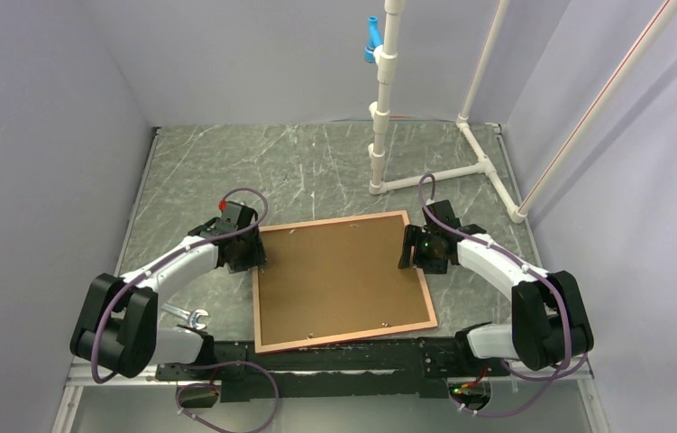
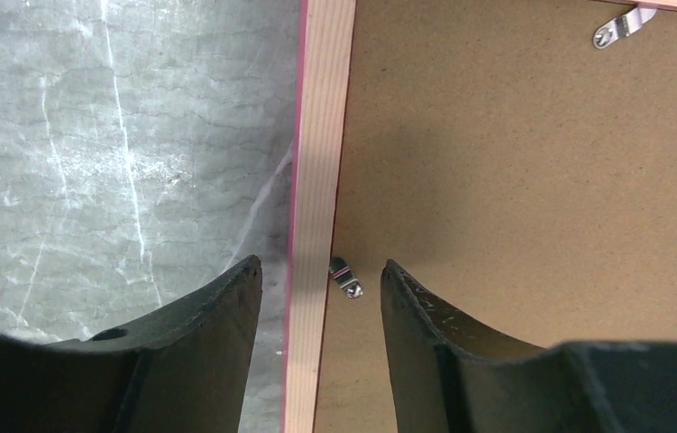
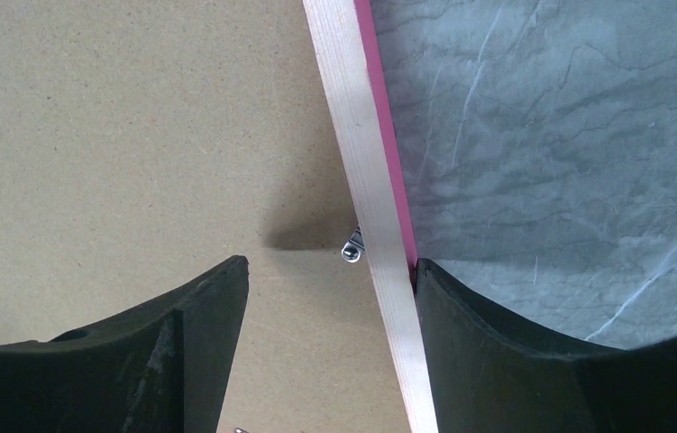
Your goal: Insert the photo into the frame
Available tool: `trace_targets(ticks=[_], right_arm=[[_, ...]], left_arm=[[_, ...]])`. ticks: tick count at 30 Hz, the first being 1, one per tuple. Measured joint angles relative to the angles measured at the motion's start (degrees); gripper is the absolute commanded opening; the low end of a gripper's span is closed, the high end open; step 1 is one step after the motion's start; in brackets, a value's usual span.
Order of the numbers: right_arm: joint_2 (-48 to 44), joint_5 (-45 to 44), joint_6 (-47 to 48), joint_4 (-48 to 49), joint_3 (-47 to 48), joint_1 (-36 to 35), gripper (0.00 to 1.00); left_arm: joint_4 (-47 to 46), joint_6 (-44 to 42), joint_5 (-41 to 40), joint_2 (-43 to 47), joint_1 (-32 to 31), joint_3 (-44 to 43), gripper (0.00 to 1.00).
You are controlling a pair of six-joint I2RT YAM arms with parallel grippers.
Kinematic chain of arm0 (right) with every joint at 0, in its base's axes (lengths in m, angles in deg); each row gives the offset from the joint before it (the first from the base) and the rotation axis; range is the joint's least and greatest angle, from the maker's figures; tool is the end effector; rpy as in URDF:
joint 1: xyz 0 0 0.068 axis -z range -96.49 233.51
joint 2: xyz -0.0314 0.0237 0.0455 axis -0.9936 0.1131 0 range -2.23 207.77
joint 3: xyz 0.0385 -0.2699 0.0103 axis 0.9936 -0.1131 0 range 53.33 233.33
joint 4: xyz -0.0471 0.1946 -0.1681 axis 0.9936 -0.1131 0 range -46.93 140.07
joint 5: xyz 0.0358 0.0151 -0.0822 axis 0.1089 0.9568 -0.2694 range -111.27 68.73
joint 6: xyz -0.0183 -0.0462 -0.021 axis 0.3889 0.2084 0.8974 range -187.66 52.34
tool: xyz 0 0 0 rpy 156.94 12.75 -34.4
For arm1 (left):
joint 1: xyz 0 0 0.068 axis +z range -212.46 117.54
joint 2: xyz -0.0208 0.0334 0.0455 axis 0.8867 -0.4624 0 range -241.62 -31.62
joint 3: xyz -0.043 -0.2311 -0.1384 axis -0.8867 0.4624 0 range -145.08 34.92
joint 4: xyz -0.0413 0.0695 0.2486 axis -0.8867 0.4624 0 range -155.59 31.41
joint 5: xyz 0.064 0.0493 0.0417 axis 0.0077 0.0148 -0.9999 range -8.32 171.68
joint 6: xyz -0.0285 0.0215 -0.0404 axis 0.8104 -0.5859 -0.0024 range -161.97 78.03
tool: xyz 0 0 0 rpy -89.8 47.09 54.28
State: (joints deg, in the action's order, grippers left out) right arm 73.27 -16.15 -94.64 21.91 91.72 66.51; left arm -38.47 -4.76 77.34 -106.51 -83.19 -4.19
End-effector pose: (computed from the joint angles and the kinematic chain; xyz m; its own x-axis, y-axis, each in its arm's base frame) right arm 0.2202 0.0707 0.1697 -0.9224 0.1906 -0.3359 0.1028 0.9595 0.2621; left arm 0.2206 -0.0807 0.1763 -0.8571 -0.3203 -0.4035 -0.2479 0.9430 -0.2219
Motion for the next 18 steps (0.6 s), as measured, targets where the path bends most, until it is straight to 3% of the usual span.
trace_targets(ticks=[11, 18], right_arm=[[0.68, 0.13, 0.02, 0.04, 0.00, 0.00, 0.70], [0.68, 0.15, 0.02, 0.04, 0.00, 0.00, 0.70]], left_arm=[[0.00, 0.50, -0.17, -2.58, -1.11, -0.04, 0.40], [0.81, 1.27, -1.55, -2.91, -1.84, -0.68, 0.17]])
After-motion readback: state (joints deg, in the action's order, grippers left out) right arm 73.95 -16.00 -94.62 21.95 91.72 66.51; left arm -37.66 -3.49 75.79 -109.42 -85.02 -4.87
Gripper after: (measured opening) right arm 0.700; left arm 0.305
